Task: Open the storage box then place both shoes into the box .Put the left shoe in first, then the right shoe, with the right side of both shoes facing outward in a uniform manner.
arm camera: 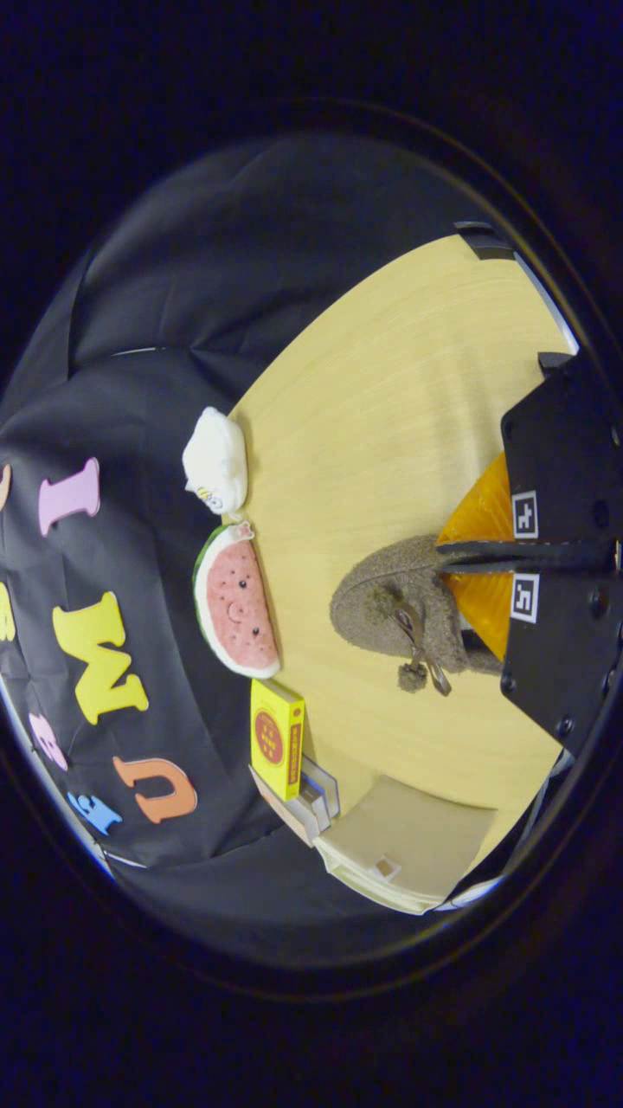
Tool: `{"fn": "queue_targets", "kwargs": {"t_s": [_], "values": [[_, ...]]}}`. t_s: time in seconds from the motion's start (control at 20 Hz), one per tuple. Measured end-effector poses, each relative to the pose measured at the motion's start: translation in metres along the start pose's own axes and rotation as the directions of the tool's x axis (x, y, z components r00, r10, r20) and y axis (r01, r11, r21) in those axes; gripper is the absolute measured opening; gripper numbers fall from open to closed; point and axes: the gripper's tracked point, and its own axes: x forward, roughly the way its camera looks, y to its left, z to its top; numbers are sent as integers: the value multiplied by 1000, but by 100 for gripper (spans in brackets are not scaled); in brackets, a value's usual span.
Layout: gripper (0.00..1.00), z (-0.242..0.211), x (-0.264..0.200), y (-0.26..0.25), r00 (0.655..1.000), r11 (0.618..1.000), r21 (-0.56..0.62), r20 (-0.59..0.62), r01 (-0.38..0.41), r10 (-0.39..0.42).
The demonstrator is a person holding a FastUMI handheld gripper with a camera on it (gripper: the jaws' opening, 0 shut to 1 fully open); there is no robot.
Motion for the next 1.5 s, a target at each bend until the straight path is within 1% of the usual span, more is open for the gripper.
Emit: {"fn": "queue_targets", "kwargs": {"t_s": [0.3, 0.5, 0.6, 0.85, 1.0, 1.15, 1.3, 1.5], "values": [[0, 34, -39, 114, 994, 994, -57, 47, -94, 97], [0, 53, -64, 207, 983, 982, -90, 68, -165, 172], [0, 57, -68, 250, 977, 976, -87, 60, -201, 206], [0, 50, -66, 342, 965, 965, -22, 37, -260, 260], [0, 50, -61, 379, 963, 965, 14, 61, -263, 262], [0, 49, -51, 398, 966, 966, 61, 82, -252, 247], [0, 29, -35, 409, 973, 966, 118, 57, -229, 224], [0, 1, -21, 429, 975, 960, 171, 21, -220, 219]]}}
